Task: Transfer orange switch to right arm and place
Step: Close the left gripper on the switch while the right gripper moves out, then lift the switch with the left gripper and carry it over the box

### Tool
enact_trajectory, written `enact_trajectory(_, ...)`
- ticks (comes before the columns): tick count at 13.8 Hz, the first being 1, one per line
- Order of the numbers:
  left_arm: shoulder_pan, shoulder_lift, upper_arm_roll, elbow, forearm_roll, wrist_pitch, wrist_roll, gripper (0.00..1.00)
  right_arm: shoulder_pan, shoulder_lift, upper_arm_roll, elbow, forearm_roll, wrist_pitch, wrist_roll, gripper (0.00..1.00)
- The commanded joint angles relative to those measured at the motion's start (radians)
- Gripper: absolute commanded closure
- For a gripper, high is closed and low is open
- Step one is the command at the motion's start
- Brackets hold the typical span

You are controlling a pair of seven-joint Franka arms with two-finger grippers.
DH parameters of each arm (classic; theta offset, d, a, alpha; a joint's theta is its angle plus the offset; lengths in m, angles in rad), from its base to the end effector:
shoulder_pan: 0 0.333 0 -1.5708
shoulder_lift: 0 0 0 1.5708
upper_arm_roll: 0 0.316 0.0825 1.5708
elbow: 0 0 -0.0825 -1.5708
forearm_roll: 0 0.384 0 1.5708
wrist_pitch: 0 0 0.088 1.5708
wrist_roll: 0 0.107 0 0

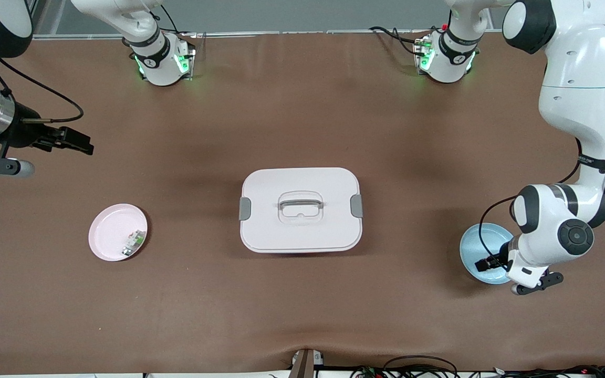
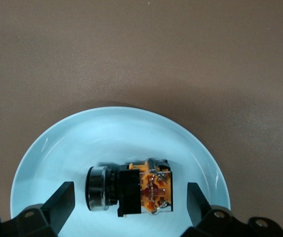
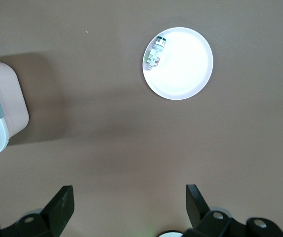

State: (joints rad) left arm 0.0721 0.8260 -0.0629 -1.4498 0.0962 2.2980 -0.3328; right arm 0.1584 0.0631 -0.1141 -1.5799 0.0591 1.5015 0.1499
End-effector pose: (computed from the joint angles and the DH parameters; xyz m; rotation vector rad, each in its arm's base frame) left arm 0.7245 0.0171 0.1963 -3.0840 -0.4656 -0.0442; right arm 0.5622 0.0335 0.5798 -3.0910 0.1639 0.2255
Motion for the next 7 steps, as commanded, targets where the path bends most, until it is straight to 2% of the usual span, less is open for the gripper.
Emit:
enact_trajectory(1,0.002,0.022,0.000,0.026,0.019,0.012,0.008,0.00,0.010,0.006,-0.006,0.011,0.011,-0.001,0.019,0.00)
enact_trajectory(7,0.002,0.030,0.000,0.025,0.022,0.023,0.008,0.00,0.010,0.006,-0.006,0.011,0.011,-0.001,0.020,0.00)
